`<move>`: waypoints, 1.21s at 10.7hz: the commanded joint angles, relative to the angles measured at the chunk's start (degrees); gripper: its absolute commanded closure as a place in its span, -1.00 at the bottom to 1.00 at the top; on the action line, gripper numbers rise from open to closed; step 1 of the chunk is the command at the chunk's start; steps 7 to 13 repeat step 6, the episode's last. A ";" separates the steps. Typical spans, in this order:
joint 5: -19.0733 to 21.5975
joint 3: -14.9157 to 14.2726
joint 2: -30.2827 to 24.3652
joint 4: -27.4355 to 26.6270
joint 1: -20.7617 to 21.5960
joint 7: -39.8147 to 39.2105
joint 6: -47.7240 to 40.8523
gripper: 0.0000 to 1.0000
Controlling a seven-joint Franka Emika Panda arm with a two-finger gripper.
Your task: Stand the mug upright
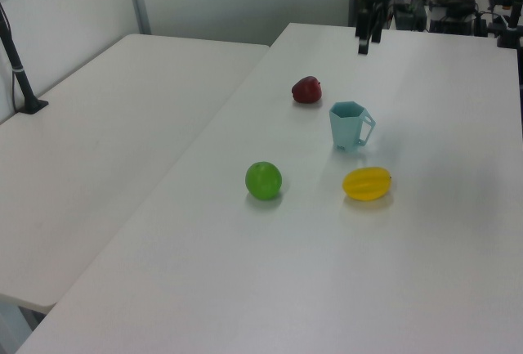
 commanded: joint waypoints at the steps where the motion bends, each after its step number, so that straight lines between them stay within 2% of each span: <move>1: 0.42 0.13 -6.44 -1.41 -3.30 -0.35 -5.35 -1.00; 2: 0.33 0.39 -6.79 -1.41 -4.45 -0.35 -6.75 -1.00; 6: 0.16 0.40 -6.89 -0.01 -4.55 4.91 -6.85 -1.00; 13: 0.16 0.40 -6.89 -0.01 -4.55 4.91 -6.85 -1.00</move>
